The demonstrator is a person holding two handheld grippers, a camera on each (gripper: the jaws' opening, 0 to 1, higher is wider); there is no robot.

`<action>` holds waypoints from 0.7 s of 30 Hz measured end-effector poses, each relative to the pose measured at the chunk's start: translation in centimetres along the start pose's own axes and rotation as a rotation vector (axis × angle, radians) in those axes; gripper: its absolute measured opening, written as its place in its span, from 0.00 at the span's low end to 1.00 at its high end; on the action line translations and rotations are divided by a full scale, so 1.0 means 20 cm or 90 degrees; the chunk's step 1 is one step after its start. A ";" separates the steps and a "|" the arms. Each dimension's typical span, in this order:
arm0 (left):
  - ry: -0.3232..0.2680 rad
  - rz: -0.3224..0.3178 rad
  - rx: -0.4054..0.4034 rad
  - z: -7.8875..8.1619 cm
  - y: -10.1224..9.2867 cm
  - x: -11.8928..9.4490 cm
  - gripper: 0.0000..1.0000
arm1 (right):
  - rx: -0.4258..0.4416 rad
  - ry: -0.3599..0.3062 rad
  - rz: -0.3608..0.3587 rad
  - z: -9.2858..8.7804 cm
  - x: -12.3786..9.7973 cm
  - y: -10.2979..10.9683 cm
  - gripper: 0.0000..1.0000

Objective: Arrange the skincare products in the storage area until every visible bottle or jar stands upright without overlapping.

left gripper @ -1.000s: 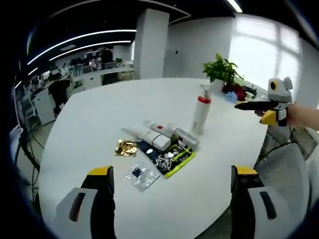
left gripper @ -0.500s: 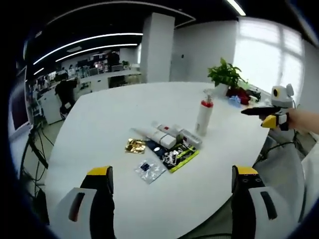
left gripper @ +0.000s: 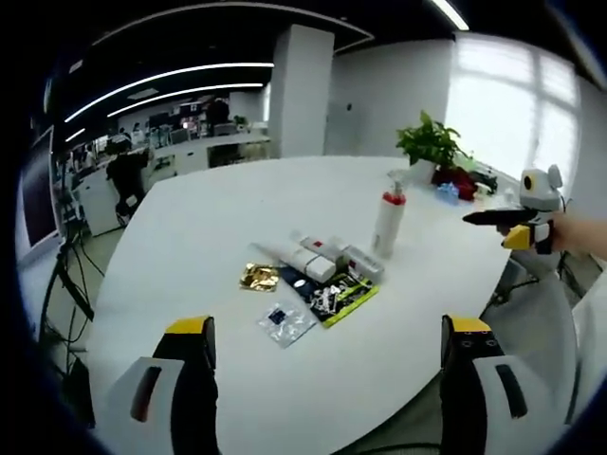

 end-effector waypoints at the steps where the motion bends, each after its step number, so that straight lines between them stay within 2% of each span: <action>1: 0.001 0.000 0.000 0.00 0.00 0.00 0.97 | 0.000 0.000 -0.001 0.00 0.00 0.00 0.98; 10: 0.039 -0.007 0.011 0.00 -0.01 0.08 0.97 | 0.000 0.004 0.001 0.00 0.02 -0.01 0.98; 21: 0.061 -0.012 0.028 0.07 0.01 0.21 0.95 | 0.002 0.004 0.000 0.00 0.05 -0.04 0.98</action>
Point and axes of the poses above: the point that each gripper's makers call its tool centre point, and the gripper's own axes: x roughly forward along the fingers, y roughly to its left, z roughly out of its top, the point moved 8 cm from there along -x, roughly backward along the fingers, and after that the axes turned 7 degrees about y, right-handed, at the moved point
